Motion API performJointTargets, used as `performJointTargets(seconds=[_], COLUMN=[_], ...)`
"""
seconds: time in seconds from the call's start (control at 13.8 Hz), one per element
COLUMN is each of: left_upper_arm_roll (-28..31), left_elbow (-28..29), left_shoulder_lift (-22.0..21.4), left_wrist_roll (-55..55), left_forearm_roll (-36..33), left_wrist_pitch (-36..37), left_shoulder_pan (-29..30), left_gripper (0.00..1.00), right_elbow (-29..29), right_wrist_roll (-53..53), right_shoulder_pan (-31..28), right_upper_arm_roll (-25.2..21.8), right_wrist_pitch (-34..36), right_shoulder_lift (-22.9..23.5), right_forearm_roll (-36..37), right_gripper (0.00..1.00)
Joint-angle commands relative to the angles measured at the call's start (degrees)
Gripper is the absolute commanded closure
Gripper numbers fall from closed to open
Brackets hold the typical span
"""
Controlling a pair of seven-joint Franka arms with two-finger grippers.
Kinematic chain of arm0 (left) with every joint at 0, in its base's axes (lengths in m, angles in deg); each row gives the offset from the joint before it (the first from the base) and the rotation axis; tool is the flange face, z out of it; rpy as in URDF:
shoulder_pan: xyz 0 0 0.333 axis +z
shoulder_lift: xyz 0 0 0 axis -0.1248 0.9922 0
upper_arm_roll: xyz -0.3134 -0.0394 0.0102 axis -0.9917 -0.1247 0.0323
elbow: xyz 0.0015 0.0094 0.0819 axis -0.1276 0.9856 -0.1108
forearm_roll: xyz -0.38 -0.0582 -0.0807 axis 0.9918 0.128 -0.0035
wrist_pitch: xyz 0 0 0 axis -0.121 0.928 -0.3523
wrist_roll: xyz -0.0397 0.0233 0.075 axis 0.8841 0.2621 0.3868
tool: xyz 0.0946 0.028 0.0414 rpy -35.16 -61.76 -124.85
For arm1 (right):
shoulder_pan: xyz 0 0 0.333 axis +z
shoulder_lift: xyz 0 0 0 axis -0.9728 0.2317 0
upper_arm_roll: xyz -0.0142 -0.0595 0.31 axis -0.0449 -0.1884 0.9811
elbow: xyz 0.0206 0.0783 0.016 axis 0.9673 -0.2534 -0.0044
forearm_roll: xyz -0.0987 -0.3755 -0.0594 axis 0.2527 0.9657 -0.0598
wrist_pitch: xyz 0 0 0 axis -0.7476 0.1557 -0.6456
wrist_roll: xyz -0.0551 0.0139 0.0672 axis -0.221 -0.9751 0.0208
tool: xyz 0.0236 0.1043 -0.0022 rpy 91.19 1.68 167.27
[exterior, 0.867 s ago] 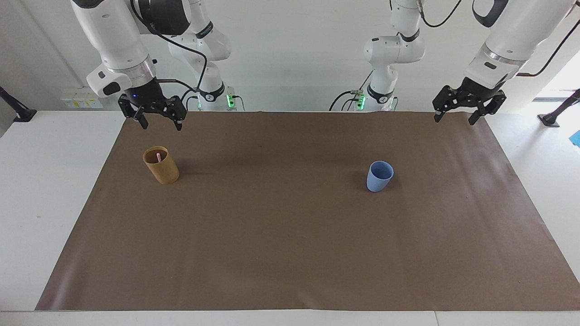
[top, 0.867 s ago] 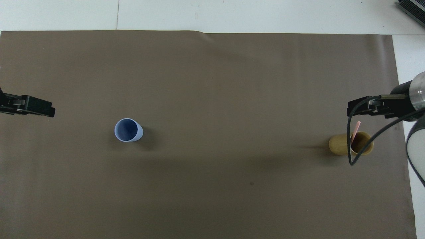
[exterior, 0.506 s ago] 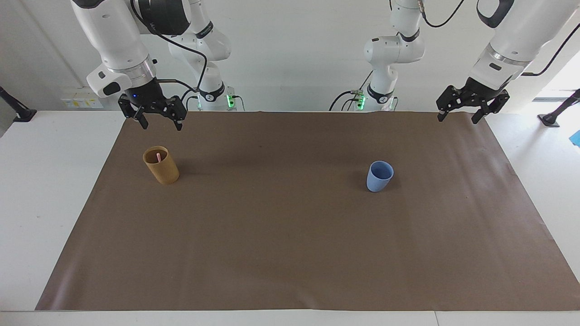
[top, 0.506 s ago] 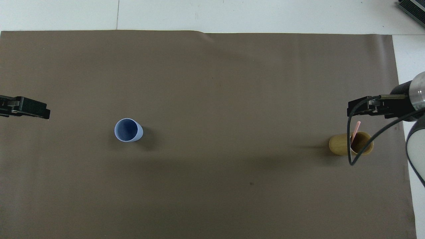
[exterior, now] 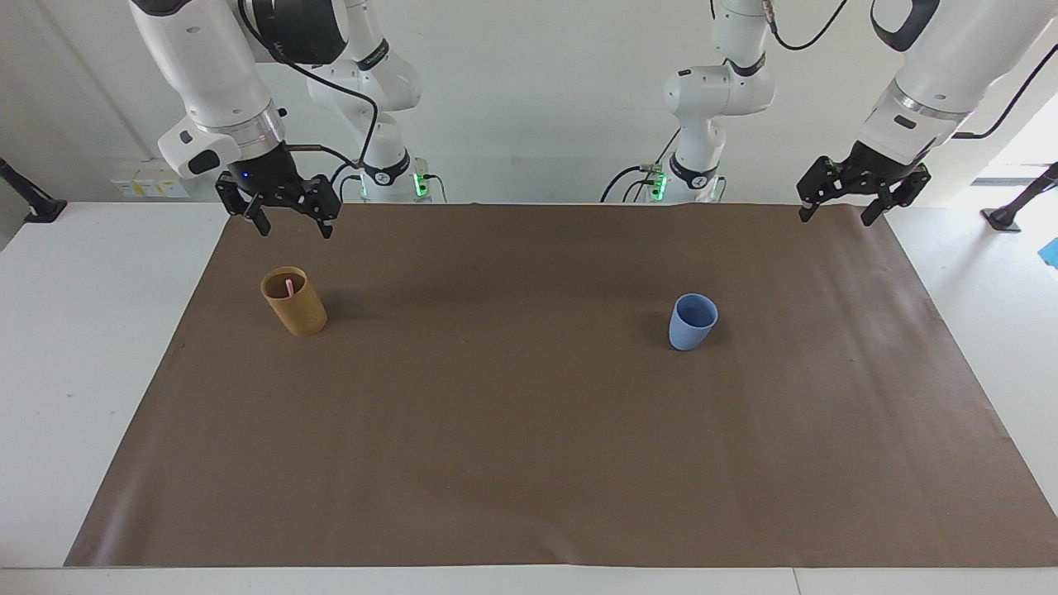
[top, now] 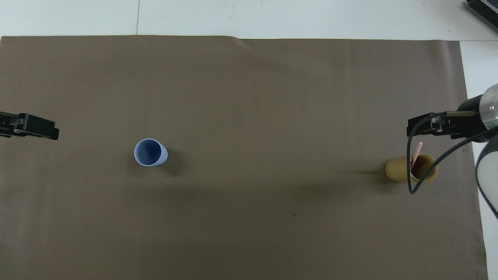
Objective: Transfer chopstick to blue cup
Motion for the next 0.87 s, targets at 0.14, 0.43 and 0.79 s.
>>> performJointTargets(seconds=[0.14,0.43,0.79], left_upper_arm_roll=[-0.6,-0.6,-0.6], left_elbow=[1.2,1.5,1.9], left_shoulder_lift=[-1.4,-1.5,-1.6], left_wrist_roll=[0.8,0.6,1.0], left_forearm_roll=[-0.4,-0.4,-0.3], left_wrist_pitch=[0.9,0.9,0.3], left_shoulder_pan=[0.8,0.4,1.0], left_gripper=[0.0,0.0,0.0], right_elbow=[-1.8,-1.8,-1.8], right_wrist_roll=[1.8,1.8,1.8], right_shoulder_pan=[-0.6,-0.6,-0.6], right_upper_arm_roll=[0.0,0.0,-0.1], right_wrist_pitch=[-0.4,-0.4,-0.4], right_shoulder_lift=[-1.5,-1.6,-1.6], right_forearm_roll=[-1.1,-1.1,-1.1], right_gripper=[0.0,0.0,0.0])
